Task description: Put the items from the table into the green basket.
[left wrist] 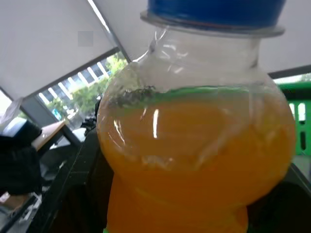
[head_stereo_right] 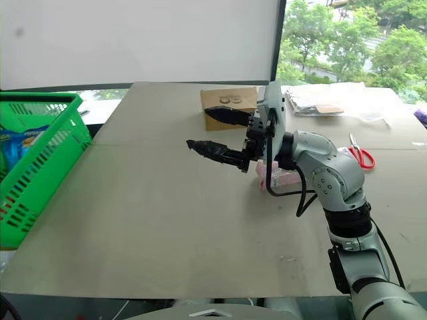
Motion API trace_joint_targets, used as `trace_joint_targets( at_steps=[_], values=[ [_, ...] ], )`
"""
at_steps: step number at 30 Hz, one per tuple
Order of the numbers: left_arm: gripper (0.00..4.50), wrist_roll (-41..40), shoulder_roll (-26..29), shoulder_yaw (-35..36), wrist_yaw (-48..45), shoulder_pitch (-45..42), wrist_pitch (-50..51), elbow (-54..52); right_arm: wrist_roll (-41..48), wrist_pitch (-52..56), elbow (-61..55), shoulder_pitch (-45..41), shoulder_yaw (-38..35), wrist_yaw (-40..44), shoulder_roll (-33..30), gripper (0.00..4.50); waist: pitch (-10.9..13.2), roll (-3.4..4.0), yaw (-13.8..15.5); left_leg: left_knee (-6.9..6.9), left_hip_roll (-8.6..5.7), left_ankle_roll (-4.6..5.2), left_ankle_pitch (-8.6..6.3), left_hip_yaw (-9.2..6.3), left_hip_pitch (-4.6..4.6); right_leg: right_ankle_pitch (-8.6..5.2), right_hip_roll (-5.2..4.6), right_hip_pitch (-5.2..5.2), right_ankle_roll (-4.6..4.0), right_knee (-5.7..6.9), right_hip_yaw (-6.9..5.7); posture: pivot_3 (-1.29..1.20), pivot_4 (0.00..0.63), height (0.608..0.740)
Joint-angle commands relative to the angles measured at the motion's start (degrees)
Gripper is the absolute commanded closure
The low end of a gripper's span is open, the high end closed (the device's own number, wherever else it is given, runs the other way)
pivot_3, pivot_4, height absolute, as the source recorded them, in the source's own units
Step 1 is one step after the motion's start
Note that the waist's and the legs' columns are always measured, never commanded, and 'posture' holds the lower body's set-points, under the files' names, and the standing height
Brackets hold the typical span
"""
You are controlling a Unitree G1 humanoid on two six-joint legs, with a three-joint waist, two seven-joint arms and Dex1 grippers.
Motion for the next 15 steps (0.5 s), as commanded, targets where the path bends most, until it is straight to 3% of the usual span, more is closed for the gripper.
trace_joint_targets(
  at_steps=[1,3,6,12,15],
  values=[
    [1.75,-1.42,-0.34,-1.27,-2.11,-1.10,-3.87,-0.68,-0.42,-1.78,-1.09,-1.21,-0.66,0.16,0.80,0.00,-0.22,-0.32,1.08,0.03,0.01,-0.07,0.01,-0.05,0.02,0.02,0.00,0.05,-0.04,0.00,-0.08,0.16,0.000,0.740],
    [0.74,-1.39,-1.63,-1.92,-1.37,-1.93,-4.96,1.61,-0.40,-1.60,-1.69,-1.05,-0.64,-0.31,1.20,0.00,-0.26,-0.39,1.47,0.06,0.01,-0.29,-0.03,-0.05,0.01,0.03,-0.03,0.08,-0.06,-0.02,-0.11,0.14,0.000,0.740],
    [0.03,-1.31,-2.72,-3.44,-0.12,-3.45,-7.03,4.15,-0.31,-1.24,-2.51,-0.56,-0.87,-0.81,1.21,0.00,-0.40,-0.54,1.43,0.08,0.02,-0.35,0.01,-0.02,0.03,0.06,-0.02,0.08,-0.09,0.00,-0.07,0.14,0.000,0.740],
    [0.03,-7.97,-4.95,-3.05,-4.54,-8.83,-9.85,4.66,-3.69,-2.44,-1.32,1.45,-1.43,0.43,-2.76,0.00,-0.58,-0.74,0.71,0.04,0.06,-0.20,0.10,0.01,0.02,0.07,0.01,0.03,-0.12,0.03,-0.05,0.11,0.000,0.740],
    [0.03,-16.45,-6.26,-4.16,-15.40,-9.08,-7.84,-1.94,-10.94,-7.63,4.29,3.29,-0.17,5.55,-9.87,0.00,-0.63,-0.82,0.40,0.03,0.06,-0.16,0.11,0.02,-0.04,0.08,0.00,0.01,-0.13,0.00,-0.05,0.11,0.000,0.740]
  ],
)
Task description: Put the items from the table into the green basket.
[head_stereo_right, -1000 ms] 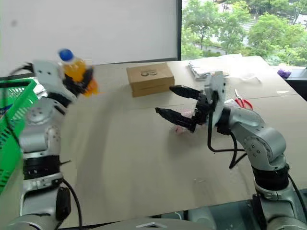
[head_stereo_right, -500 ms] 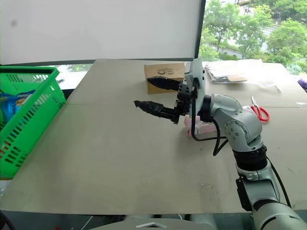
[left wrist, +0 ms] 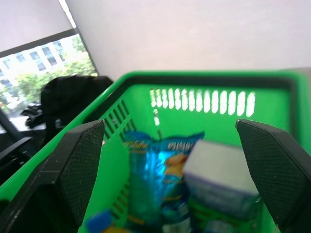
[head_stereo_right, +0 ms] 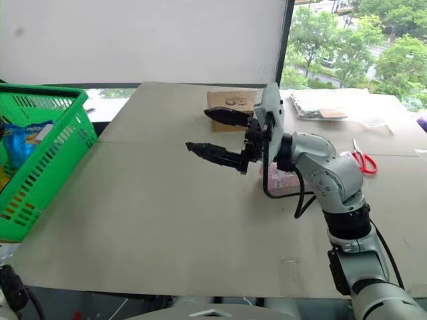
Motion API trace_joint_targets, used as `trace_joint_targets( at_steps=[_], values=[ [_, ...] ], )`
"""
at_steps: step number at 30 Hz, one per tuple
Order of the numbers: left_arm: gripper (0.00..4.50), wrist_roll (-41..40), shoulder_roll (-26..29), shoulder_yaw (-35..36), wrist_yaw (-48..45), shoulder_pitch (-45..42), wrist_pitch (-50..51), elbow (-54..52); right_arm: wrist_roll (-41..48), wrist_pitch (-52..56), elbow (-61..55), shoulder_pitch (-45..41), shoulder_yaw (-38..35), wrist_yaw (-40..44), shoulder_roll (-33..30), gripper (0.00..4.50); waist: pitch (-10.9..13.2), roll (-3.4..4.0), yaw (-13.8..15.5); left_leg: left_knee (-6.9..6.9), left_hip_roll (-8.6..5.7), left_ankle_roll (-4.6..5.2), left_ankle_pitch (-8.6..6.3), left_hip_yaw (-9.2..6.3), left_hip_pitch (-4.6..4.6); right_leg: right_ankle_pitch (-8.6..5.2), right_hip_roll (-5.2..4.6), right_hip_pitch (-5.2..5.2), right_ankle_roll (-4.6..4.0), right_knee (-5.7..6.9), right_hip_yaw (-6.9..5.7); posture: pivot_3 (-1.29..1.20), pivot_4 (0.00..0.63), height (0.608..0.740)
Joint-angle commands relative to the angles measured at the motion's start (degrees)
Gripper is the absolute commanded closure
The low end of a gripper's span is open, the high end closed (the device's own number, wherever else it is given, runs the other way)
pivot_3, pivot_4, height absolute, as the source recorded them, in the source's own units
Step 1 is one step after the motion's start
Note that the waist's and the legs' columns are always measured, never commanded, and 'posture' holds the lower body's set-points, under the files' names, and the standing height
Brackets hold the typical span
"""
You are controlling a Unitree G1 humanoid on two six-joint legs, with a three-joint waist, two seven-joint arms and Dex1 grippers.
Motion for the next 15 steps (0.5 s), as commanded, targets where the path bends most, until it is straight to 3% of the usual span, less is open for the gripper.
trace_joint_targets(
  at_steps=[1,7,15],
  values=[
    [0.03,-11.46,-0.45,-0.52,-13.92,-0.13,2.77,-10.89,-8.40,-7.56,6.22,1.30,0.32,6.71,-7.83,0.00,-0.01,-0.01,-0.21,0.00,0.00,0.00,0.00,0.02,0.00,0.00,-0.01,0.00,0.00,0.01,0.03,0.11,0.000,0.740],
    [0.03,-25.44,3.67,-9.65,-30.48,6.43,16.04,-35.92,-21.88,-22.59,29.32,-3.54,6.20,22.36,-19.68,0.00,0.13,0.28,-1.69,0.05,0.01,0.06,-0.01,0.18,-0.01,0.00,-0.06,0.05,-0.01,-0.08,0.11,0.08,0.000,0.740],
    [0.03,-35.17,5.85,-10.77,-39.72,10.83,21.29,-46.30,-37.72,-41.89,60.47,-16.41,11.60,25.66,-19.44,0.00,0.39,1.20,-5.97,-0.07,0.39,0.06,0.01,0.66,0.25,-0.06,0.41,0.03,-0.10,0.08,0.52,0.08,0.000,0.740]
  ],
)
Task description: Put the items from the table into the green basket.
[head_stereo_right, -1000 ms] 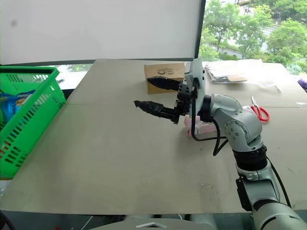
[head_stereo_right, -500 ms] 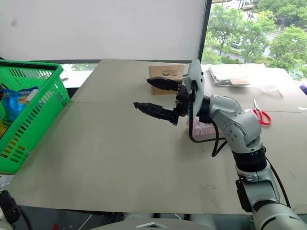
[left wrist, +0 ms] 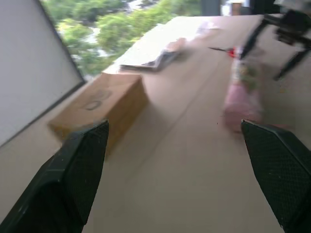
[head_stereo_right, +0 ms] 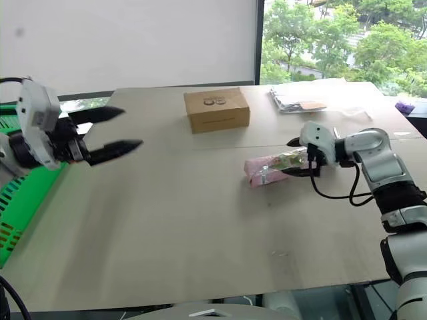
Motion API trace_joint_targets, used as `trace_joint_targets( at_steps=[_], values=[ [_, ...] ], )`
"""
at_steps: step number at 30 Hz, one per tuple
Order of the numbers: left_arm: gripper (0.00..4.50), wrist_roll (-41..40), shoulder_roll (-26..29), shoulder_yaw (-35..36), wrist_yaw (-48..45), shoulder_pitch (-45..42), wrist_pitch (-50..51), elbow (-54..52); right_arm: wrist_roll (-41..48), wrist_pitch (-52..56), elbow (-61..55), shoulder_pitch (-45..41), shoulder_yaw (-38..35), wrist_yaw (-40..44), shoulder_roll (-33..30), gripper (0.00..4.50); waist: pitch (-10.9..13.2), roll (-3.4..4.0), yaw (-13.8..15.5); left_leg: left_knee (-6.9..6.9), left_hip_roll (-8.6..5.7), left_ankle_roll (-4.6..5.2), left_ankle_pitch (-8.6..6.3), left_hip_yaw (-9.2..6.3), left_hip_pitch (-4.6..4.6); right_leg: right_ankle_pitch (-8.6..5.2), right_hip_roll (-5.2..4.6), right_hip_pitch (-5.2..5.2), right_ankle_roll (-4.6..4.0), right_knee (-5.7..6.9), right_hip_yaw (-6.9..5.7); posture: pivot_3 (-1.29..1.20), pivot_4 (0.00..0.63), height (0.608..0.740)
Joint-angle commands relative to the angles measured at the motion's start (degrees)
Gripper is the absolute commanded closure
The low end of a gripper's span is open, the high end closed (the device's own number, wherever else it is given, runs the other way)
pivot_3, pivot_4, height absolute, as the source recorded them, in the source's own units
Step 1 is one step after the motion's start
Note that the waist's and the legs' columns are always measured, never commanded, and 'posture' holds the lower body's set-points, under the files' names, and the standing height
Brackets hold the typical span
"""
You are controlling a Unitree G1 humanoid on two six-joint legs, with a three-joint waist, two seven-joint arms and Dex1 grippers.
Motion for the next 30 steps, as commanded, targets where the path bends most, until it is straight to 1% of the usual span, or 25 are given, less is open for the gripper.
trace_joint_targets(
  at_steps=[1,4,7,10,18,22,26,30],
  values=[
    [0.03,-1.67,1.01,0.43,-1.01,-1.03,0.49,-1.39,-6.21,-8.17,11.19,-6.40,1.67,0.85,0.75,0.00,0.02,0.04,-0.46,0.02,0.07,0.00,0.00,0.00,0.01,0.00,0.10,0.00,-0.02,0.00,0.01,0.08,0.000,0.740],
    [0.03,-0.84,1.37,-0.85,-0.83,-0.75,0.84,-2.10,-10.57,-13.22,20.93,-11.18,2.97,-0.73,2.44,0.00,0.10,0.16,-0.60,0.03,0.13,0.00,0.01,0.19,0.13,0.04,0.22,0.03,-0.06,0.04,0.20,0.09,0.000,0.740],
    [0.03,0.40,1.59,-1.74,-0.27,-0.01,0.82,-2.86,-14.60,-17.14,27.09,-14.55,4.25,-1.79,3.81,0.00,0.11,0.17,-0.57,0.05,0.14,0.00,0.01,0.30,0.17,0.05,0.24,0.06,-0.04,0.04,0.33,0.10,0.000,0.740],
    [0.03,0.25,1.30,-1.87,0.49,0.44,1.46,-4.08,-18.20,-20.73,31.15,-17.07,5.30,-5.00,5.17,0.00,0.12,0.18,-0.43,0.10,0.13,0.00,0.00,0.34,0.16,0.06,0.23,0.06,-0.04,0.03,0.40,0.12,0.000,0.740],
    [0.03,-2.40,0.73,0.90,3.47,2.46,4.67,-8.20,-25.55,-25.65,36.85,-21.61,7.11,-8.21,7.63,0.00,0.18,0.27,0.05,0.08,0.13,0.00,0.00,0.28,0.16,0.05,0.22,0.05,-0.04,0.05,0.38,0.16,0.000,0.740],
    [0.03,-4.19,0.18,1.75,4.93,3.83,6.01,-9.96,-28.55,-25.07,38.50,-22.63,8.14,-7.22,8.88,0.00,0.19,0.28,0.27,0.09,0.13,-0.01,0.01,0.28,0.17,0.06,0.22,0.06,-0.05,0.06,0.39,0.17,0.000,0.740],
    [0.03,-5.16,0.72,1.87,5.45,5.69,7.96,-10.20,-31.61,-21.60,40.37,-22.57,9.21,-7.56,9.38,0.00,0.18,0.28,1.12,0.08,0.12,-0.01,0.01,0.29,0.19,0.06,0.23,0.06,-0.05,0.06,0.40,0.18,0.000,0.740],
    [0.03,-6.29,0.58,2.67,5.29,7.01,8.25,-11.21,-31.49,-17.90,41.23,-22.89,7.80,-6.21,9.91,0.00,0.18,0.28,1.46,0.10,0.12,-0.01,0.01,0.25,0.20,0.06,0.23,0.10,-0.05,0.06,0.37,0.19,0.000,0.740]
  ],
)
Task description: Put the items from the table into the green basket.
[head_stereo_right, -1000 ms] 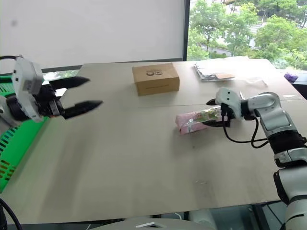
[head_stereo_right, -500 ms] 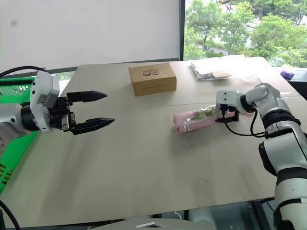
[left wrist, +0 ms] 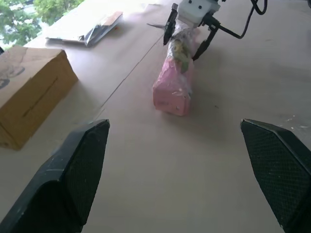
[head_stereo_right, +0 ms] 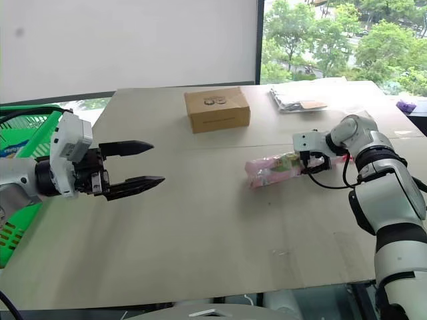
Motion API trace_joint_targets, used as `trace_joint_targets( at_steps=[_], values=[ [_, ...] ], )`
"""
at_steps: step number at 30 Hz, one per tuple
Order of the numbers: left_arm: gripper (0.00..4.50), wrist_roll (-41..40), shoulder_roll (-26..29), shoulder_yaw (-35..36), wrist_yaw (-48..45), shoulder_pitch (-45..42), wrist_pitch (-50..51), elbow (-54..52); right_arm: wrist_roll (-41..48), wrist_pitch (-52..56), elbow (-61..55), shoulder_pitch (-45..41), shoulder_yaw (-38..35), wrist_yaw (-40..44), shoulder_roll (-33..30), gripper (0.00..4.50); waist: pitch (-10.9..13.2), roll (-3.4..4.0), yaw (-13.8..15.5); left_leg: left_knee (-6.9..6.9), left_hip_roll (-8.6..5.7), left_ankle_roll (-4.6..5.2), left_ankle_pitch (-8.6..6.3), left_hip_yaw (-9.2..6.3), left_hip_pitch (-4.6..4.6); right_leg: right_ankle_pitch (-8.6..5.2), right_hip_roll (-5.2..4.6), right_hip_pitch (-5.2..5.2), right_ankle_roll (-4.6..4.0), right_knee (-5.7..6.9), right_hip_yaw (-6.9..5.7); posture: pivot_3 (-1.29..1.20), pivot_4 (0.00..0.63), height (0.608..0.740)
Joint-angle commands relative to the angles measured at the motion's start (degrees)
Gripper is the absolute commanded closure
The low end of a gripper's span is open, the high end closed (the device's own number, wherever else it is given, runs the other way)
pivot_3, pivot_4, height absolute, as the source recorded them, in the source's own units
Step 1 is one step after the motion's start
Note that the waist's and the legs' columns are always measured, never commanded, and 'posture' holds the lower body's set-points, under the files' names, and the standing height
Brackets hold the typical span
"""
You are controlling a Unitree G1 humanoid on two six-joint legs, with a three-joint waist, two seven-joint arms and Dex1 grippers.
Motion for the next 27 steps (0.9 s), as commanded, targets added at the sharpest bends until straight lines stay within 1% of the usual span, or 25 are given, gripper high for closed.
trace_joint_targets(
  at_steps=[1,2,3,4,7,9,10,11,12,14,15,17,20,22,24,27],
  values=[
    [0.03,-1.28,0.64,2.78,0.13,0.64,-0.02,-2.30,0.20,3.69,0.77,-1.92,-1.39,2.83,-0.07,0.00,0.00,0.00,0.17,0.01,0.00,0.00,0.00,-0.01,0.01,0.00,0.00,0.02,0.00,-0.01,-0.01,0.20,0.000,0.740],
    [0.00,-1.36,0.65,2.93,0.33,0.98,0.05,-2.55,0.56,4.41,0.84,-2.00,-1.84,4.38,-0.04,0.54,0.00,0.00,0.30,0.02,-0.01,0.00,0.00,-0.01,0.02,0.00,0.00,0.04,0.00,-0.01,0.00,0.21,0.000,0.740],
    [0.00,-1.51,0.57,3.25,0.54,1.41,0.12,-2.82,0.49,4.83,0.77,-2.29,-1.78,7.22,-0.23,0.83,0.00,0.00,0.46,0.02,-0.02,0.00,0.00,0.00,0.03,0.00,-0.01,0.05,0.00,-0.01,0.00,0.21,0.000,0.740],
    [0.00,-1.66,0.45,3.42,0.79,1.74,0.14,-3.07,0.53,5.22,0.65,-2.56,-1.80,9.83,-0.38,1.68,0.01,0.01,0.57,0.02,-0.02,0.00,0.00,-0.01,0.03,0.00,-0.01,0.05,0.00,-0.01,-0.01,0.21,0.000,0.740],
    [0.00,-1.78,0.04,3.19,1.09,2.17,-0.23,-3.15,1.27,5.44,0.09,-2.87,-2.49,15.05,-0.73,2.38,0.02,0.03,1.05,-0.01,-0.01,0.00,0.00,0.00,0.06,-0.01,0.00,0.04,-0.01,0.00,-0.01,0.20,0.000,0.740],
    [0.00,-1.68,-0.36,2.56,1.05,1.81,-0.69,-2.57,3.16,5.74,-0.52,-3.20,-4.34,16.98,-0.42,3.24,0.02,0.04,1.22,-0.03,-0.01,0.00,0.00,-0.02,0.06,-0.01,0.01,0.04,-0.01,-0.01,-0.03,0.20,0.000,0.740],
    [0.00,-2.21,-1.11,2.36,1.23,1.29,-0.91,-2.02,5.62,6.81,-0.93,-3.76,-6.61,18.57,0.28,3.69,0.03,0.05,1.25,-0.04,-0.01,0.00,0.00,-0.03,0.06,-0.01,0.01,0.05,-0.01,-0.02,-0.05,0.20,0.000,0.740],
    [0.00,-3.59,-2.61,2.46,1.64,0.53,-1.10,-1.20,9.57,9.13,-1.45,-4.76,-10.32,20.04,1.56,4.05,0.04,0.06,1.23,-0.05,0.00,0.00,0.00,-0.03,0.06,-0.01,0.01,0.05,-0.02,-0.02,-0.05,0.18,0.000,0.740],
    [0.00,-5.04,-4.15,2.65,2.14,-0.19,-1.19,-0.47,13.17,12.16,-1.82,-5.80,-13.67,21.82,2.80,4.13,0.08,0.12,1.02,-0.05,0.00,0.00,0.00,-0.03,0.06,-0.01,0.01,0.04,-0.02,-0.02,-0.04,0.18,0.000,0.740],
    [0.00,-8.99,-9.09,3.13,3.80,-1.85,-1.84,1.78,22.96,21.07,-3.87,-8.52,-20.91,25.01,5.86,4.13,0.11,0.18,0.54,-0.03,0.02,-0.01,0.00,0.02,0.07,0.01,0.02,0.04,-0.02,0.02,0.00,0.16,0.000,0.740],
    [0.00,-10.38,-11.08,3.22,4.50,-2.49,-2.02,2.87,27.01,25.06,-5.70,-9.00,-22.16,25.66,6.83,4.13,0.17,0.26,0.13,-0.02,0.04,-0.03,0.01,0.01,0.08,0.04,0.03,0.04,-0.07,0.02,0.00,0.16,0.000,0.740],
    [0.00,-11.70,-13.46,2.96,5.47,-3.63,-2.24,4.16,34.97,31.87,-13.01,-7.34,-20.52,25.88,7.41,4.13,0.16,0.26,-0.07,-0.02,0.05,-0.06,0.03,-0.02,0.08,0.07,0.03,0.02,-0.10,0.06,0.00,0.14,0.000,0.740],
    [0.00,-14.99,-18.30,1.59,8.63,-7.37,-2.76,6.44,47.96,47.98,-32.81,-1.74,-19.62,25.88,8.84,4.13,0.14,0.24,0.33,-0.02,0.03,-0.06,0.02,-0.22,-0.02,0.07,-0.02,0.01,-0.11,0.02,-0.18,0.12,0.000,0.740],
    [0.00,-14.78,-20.54,0.20,10.29,-9.55,-3.03,7.76,52.48,55.75,-44.45,2.31,-20.38,25.30,10.39,4.13,0.09,0.17,0.72,0.07,0.00,-0.06,0.01,-0.49,-0.22,0.07,-0.08,-0.04,-0.09,-0.04,-0.45,0.12,0.000,0.740],
    [0.00,-15.05,-22.46,-0.74,11.42,-11.60,-3.66,8.80,55.37,60.47,-54.36,6.43,-19.69,23.13,11.34,4.13,0.08,0.16,1.27,0.07,-0.03,-0.07,0.00,-0.57,-0.28,0.08,-0.10,-0.06,-0.10,-0.04,-0.54,0.12,0.000,0.740],
    [0.00,-17.61,-24.54,-1.00,12.19,-14.40,-3.84,9.81,57.98,64.99,-63.17,10.13,-18.68,19.75,12.53,4.13,0.09,0.17,1.70,0.12,-0.10,-0.08,0.01,-0.69,-0.39,0.08,-0.16,-0.12,-0.10,-0.03,-0.70,0.09,0.000,0.740]
  ],
)
